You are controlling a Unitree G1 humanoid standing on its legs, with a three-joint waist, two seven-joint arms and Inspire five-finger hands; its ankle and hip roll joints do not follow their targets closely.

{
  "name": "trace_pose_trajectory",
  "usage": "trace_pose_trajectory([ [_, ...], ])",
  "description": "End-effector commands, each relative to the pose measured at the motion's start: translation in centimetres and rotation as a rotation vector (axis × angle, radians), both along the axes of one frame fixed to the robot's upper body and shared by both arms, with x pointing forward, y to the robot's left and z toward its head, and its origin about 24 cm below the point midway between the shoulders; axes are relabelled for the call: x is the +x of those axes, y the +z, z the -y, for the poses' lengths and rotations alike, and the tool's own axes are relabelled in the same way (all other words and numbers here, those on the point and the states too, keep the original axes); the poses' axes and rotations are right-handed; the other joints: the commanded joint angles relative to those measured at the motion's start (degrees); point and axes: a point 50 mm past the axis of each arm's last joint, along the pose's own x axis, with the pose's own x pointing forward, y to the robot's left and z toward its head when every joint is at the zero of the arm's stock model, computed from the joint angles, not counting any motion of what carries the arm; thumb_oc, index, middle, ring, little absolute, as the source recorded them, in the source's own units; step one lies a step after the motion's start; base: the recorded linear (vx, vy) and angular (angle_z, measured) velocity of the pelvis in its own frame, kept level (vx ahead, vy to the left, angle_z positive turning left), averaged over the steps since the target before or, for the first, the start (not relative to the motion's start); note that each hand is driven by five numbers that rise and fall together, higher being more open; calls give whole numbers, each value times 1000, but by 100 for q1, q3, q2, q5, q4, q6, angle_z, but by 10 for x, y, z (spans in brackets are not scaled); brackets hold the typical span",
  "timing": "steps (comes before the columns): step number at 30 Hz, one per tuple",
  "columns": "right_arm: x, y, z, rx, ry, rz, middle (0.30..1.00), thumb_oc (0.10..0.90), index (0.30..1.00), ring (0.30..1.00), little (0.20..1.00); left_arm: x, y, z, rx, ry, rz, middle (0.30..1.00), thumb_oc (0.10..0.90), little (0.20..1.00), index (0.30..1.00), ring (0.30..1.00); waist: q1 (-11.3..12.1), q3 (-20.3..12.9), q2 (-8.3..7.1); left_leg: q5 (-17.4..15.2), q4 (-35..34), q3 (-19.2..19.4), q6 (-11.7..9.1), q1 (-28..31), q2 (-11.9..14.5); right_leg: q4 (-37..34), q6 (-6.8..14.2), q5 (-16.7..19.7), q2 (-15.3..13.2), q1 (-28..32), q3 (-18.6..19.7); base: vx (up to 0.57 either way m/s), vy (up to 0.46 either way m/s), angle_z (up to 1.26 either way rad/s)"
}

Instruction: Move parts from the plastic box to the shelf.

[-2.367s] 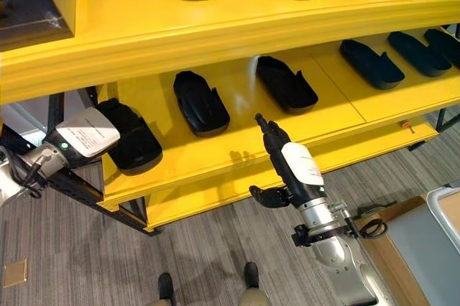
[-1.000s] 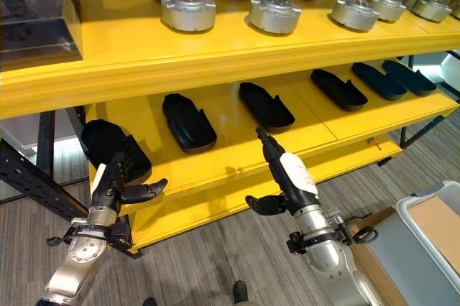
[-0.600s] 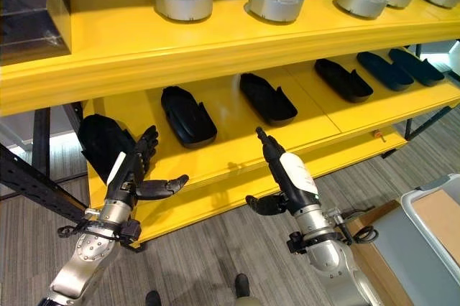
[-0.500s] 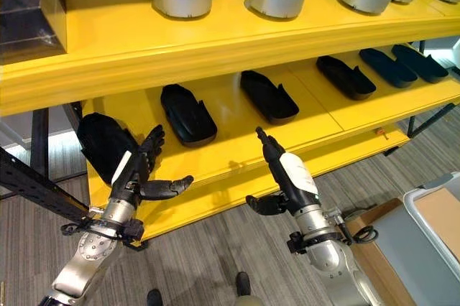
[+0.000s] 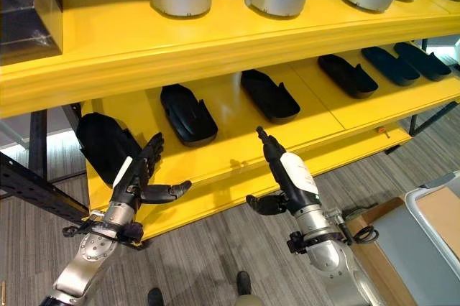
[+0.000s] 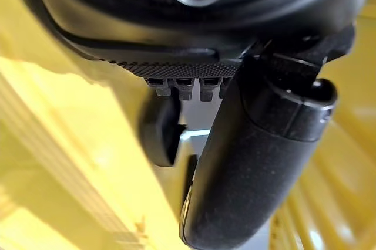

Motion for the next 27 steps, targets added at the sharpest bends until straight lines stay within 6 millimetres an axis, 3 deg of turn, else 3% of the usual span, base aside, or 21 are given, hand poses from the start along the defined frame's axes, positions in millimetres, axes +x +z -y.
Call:
trace_pose_trajectory([
  [1, 4, 64, -3, -12, 23, 354, 1000, 900, 1000, 1000, 1000, 23, 48, 2, 65, 6, 266, 1000, 900, 1000, 1000, 1000, -3, -174, -76, -316, -11, 89, 263, 508, -73, 48, 40, -220, -4, 513, -66, 0, 0, 0],
  [13, 7, 65, -1, -11, 6, 371, 1000, 900, 1000, 1000, 1000, 37, 38, -6, 209, 111, 251, 1000, 900, 1000, 1000, 1000, -23, -166, -75, -329, -11, 125, 252, 542, -79, 54, 33, -230, 1, 542, -76, 0, 0, 0],
  [18, 7, 63, -4, -5, 25, 364, 1000, 900, 1000, 1000, 1000, 46, 12, -16, 283, 211, 149, 1000, 900, 1000, 1000, 1000, -76, -151, -88, -330, -11, 177, 240, 564, -70, 54, 38, -218, 12, 511, -22, 0, 0, 0],
  [27, 6, 64, -3, 4, 34, 369, 1000, 900, 1000, 1000, 1000, 43, -11, -33, 338, 299, 52, 1000, 900, 1000, 1000, 1000, -79, -130, -100, -330, -11, 194, 233, 568, -71, 56, 36, -232, 13, 503, -12, 0, 0, 0],
])
